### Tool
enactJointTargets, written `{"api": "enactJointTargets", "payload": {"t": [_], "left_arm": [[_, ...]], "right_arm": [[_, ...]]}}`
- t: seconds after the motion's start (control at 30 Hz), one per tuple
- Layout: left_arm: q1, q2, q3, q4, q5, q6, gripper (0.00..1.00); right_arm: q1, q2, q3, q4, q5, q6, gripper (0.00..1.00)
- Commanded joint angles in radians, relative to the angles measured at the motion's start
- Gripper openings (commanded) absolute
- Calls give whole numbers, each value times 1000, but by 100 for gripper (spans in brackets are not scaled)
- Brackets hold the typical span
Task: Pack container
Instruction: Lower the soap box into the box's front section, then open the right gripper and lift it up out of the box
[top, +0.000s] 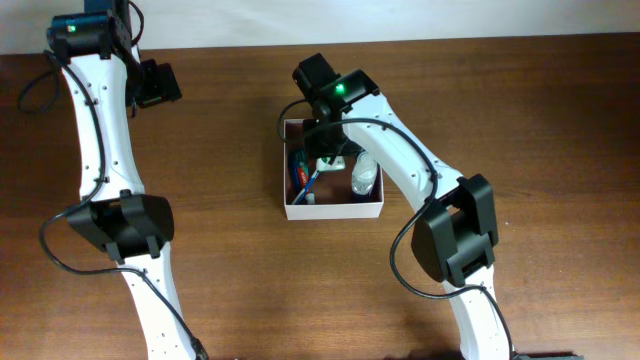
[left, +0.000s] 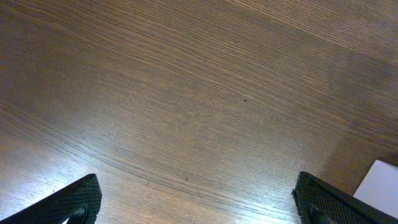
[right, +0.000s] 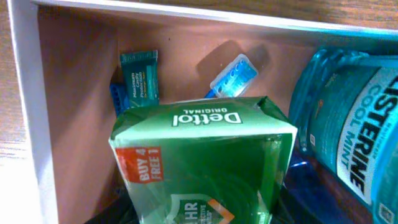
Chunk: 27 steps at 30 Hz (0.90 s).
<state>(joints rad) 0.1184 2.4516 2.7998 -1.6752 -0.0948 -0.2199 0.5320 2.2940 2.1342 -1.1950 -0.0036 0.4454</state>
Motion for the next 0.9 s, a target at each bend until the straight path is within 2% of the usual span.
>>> {"api": "enactJointTargets", "payload": {"t": [0.0, 0.63, 0.87], "left_arm": [[3, -38, 16, 2, -7, 13, 99], [3, -38, 16, 2, -7, 13, 99], [3, -38, 16, 2, -7, 13, 99]], "right_arm": [[12, 4, -24, 8, 15, 9, 47], [12, 4, -64, 40, 14, 8, 47], [12, 4, -64, 40, 12, 8, 51]]}}
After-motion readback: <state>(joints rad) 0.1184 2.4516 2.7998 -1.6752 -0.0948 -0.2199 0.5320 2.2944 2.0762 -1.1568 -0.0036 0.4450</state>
